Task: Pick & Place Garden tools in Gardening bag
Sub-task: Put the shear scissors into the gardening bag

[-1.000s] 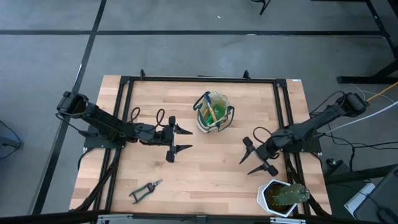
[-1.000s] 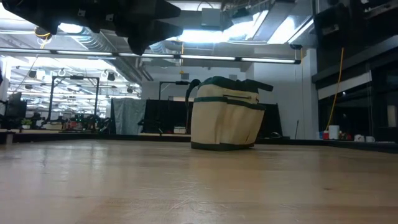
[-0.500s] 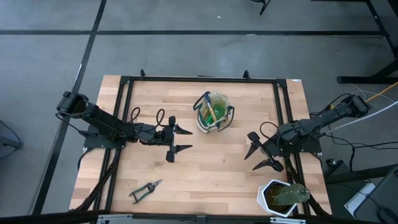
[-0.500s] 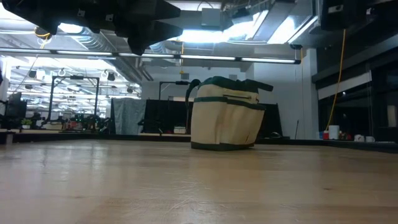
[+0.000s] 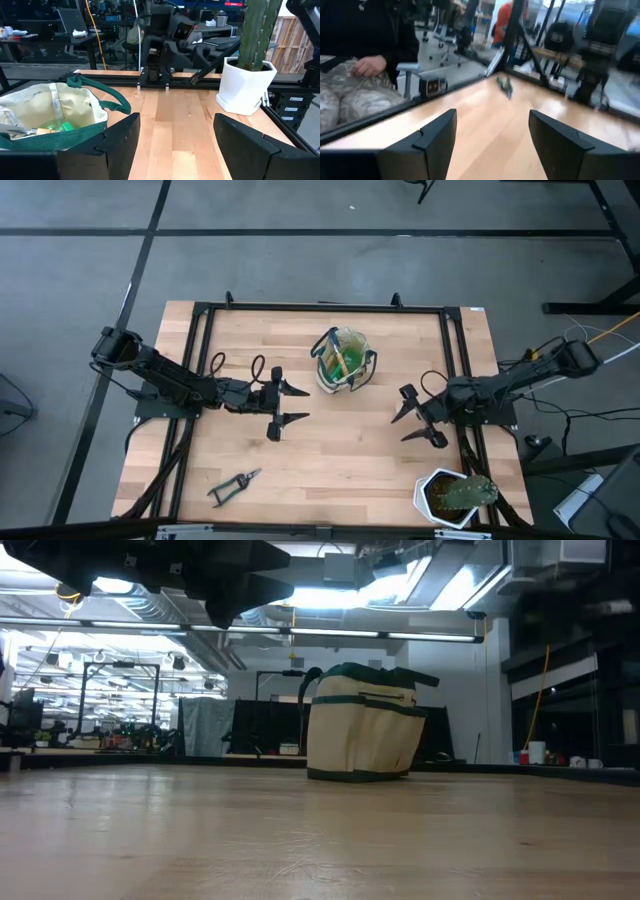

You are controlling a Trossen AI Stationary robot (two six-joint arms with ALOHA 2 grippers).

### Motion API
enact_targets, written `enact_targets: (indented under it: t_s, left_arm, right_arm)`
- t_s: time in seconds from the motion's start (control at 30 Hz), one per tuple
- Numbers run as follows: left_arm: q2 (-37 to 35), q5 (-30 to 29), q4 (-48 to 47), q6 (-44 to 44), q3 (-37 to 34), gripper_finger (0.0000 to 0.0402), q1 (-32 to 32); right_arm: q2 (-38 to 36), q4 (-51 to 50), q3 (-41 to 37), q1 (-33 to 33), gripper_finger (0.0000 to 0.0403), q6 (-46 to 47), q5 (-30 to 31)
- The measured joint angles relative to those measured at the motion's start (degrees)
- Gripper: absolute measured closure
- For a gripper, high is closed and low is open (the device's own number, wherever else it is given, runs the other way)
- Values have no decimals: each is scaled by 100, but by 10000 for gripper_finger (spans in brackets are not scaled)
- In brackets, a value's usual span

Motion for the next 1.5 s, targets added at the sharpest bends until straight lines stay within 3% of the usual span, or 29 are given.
enact_targets:
  t_s: [0.27,0.47,1.0,1.3,1.5]
  left_arm:
    - [0,1,-34,0,1,151,-1]
    - [0,-1,-36,0,1,151,0]
    - [0,-1,-38,0,1,151,1]
    - [0,-1,-38,0,1,151,1]
    - [0,-1,-38,0,1,151,0]
  right_arm:
    - [-464,-694,18,-482,153,492,-26]
    - [-1243,-1536,19,-768,153,482,-503]
    - [-2644,-3495,19,-1531,153,641,-490]
    - [-2654,-3631,19,-1686,153,460,506]
    - [-2640,-3642,19,-1683,153,447,612]
